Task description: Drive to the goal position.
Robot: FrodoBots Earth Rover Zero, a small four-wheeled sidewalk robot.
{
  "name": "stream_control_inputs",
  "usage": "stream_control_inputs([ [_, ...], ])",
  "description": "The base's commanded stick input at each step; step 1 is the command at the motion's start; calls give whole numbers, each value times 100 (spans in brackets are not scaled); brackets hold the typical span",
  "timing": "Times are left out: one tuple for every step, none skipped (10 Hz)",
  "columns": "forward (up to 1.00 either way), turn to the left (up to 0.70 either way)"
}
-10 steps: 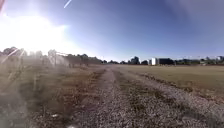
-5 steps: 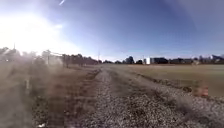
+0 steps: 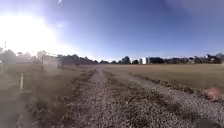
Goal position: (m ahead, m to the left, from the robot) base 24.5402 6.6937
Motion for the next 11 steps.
stream_control_inputs([
  [50,0],
  [50,0],
  [50,0],
  [50,0],
  [50,0],
  [50,16],
  [50,50],
  [50,50],
  [50,31],
  [50,0],
  [50,0],
])
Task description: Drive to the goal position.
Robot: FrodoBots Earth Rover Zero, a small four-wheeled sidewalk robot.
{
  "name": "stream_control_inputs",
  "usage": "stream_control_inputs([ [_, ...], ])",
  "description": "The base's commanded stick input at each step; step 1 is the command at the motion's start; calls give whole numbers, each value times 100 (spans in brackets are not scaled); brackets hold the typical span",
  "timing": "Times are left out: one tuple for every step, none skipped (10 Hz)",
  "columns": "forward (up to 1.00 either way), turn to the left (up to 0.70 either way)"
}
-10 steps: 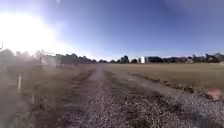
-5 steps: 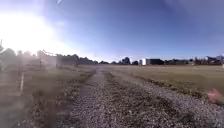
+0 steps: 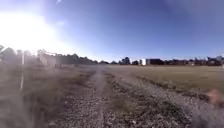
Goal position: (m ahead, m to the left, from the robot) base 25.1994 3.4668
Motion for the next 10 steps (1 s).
stream_control_inputs([
  [50,0],
  [50,0],
  [50,0],
  [50,0],
  [50,0],
  [50,0],
  [50,0],
  [50,0],
  [50,0],
  [50,0],
])
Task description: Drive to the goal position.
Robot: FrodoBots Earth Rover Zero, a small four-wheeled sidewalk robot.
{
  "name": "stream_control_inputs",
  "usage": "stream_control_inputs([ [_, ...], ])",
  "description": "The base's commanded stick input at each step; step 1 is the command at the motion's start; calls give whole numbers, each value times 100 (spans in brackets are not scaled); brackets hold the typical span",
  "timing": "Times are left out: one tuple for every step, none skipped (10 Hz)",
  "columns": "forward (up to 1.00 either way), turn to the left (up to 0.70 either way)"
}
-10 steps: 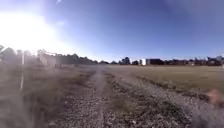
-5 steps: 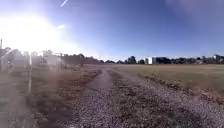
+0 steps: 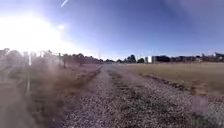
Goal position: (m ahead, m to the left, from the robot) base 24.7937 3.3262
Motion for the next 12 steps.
stream_control_inputs([
  [50,0],
  [50,0],
  [50,0],
  [50,0],
  [50,0],
  [50,0],
  [50,0],
  [50,0],
  [50,0],
  [50,0],
  [50,0],
  [50,0],
])
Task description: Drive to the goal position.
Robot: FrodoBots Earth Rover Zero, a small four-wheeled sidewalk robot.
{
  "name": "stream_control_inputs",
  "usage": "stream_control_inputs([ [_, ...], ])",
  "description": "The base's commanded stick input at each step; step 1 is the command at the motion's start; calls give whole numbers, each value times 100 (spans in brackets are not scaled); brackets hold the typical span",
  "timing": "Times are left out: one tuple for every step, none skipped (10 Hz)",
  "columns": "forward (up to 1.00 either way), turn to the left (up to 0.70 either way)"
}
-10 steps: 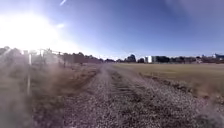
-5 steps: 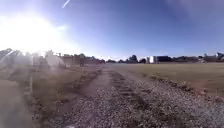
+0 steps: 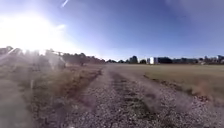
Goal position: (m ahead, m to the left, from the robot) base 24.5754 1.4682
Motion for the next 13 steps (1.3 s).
stream_control_inputs([
  [50,0],
  [50,0],
  [50,0],
  [50,0],
  [50,0],
  [50,0],
  [50,0],
  [50,0],
  [50,0],
  [50,0],
  [50,0],
  [50,0],
  [50,0],
])
